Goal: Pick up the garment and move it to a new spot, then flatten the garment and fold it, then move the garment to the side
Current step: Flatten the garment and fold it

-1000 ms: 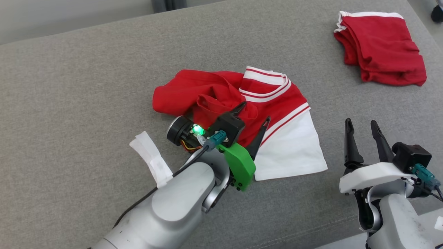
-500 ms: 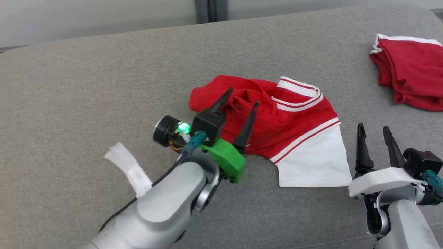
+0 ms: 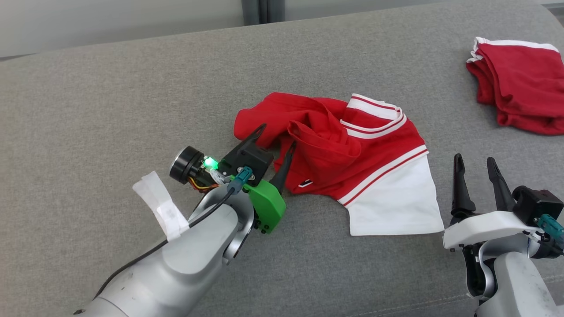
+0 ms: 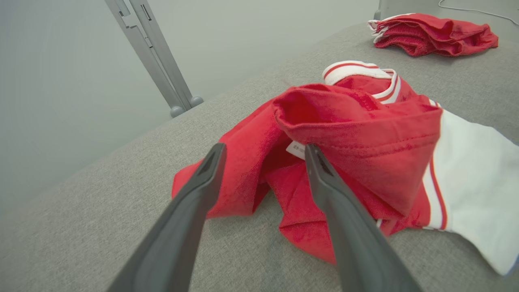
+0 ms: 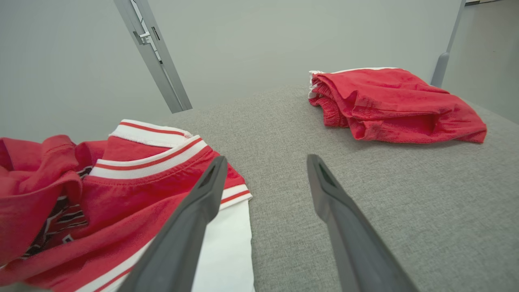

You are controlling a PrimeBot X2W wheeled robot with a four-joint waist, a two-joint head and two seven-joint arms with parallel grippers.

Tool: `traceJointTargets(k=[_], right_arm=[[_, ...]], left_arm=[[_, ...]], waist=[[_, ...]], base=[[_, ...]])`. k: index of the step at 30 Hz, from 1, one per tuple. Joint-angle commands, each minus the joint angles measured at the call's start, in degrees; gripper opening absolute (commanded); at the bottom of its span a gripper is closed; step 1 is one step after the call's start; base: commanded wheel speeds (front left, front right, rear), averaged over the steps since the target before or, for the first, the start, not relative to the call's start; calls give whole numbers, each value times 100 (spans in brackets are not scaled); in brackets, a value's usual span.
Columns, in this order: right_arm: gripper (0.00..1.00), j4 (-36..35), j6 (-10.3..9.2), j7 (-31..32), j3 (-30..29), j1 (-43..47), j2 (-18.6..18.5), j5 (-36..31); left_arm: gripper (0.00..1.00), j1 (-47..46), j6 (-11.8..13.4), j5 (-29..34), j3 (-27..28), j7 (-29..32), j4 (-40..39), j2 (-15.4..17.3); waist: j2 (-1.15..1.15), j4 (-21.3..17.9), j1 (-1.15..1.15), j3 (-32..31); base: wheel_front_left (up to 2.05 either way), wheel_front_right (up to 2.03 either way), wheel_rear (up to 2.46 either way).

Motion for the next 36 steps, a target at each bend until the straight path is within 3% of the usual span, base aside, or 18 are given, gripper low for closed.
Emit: traceJointTargets(k=[1,12,20,27,33,34,35,36], right_arm=[[100,-14,-9,0,-1,-28,-15,-26],[100,46,-9,-26,42,-51,-15,31],[100,104,-9,-38,163,-109,-16,98],[100,148,-9,-58,177,-99,-15,110],[100,176,-9,-69,272,-161,-14,140],[100,183,-9,-69,284,-169,-15,147],[100,183,-9,-69,290,-180,-16,155],[100,179,-9,-71,287,-181,-16,158]], left_arm=[[100,-138,-23,77,-10,-41,68,-30],[100,-577,-330,262,-267,-131,428,-295],[100,-793,-707,255,-509,-78,585,-491],[100,-670,-849,-188,-362,-40,357,-585],[100,-732,-769,-394,-340,93,522,-613],[80,-757,-754,-411,-350,115,571,-614],[48,-764,-749,-429,-361,110,604,-617],[38,-744,-760,-472,-353,112,621,-619]], waist=[[0,-83,0,46],[0,-183,0,65],[0,-250,0,99],[0,-312,0,88],[0,-426,0,125],[0,-445,0,132],[0,-459,0,138],[0,-466,0,143]], base=[[0,0,0],[0,0,0],[0,0,0],[0,0,0],[0,0,0],[0,0,0],[0,0,0],[0,0,0]])
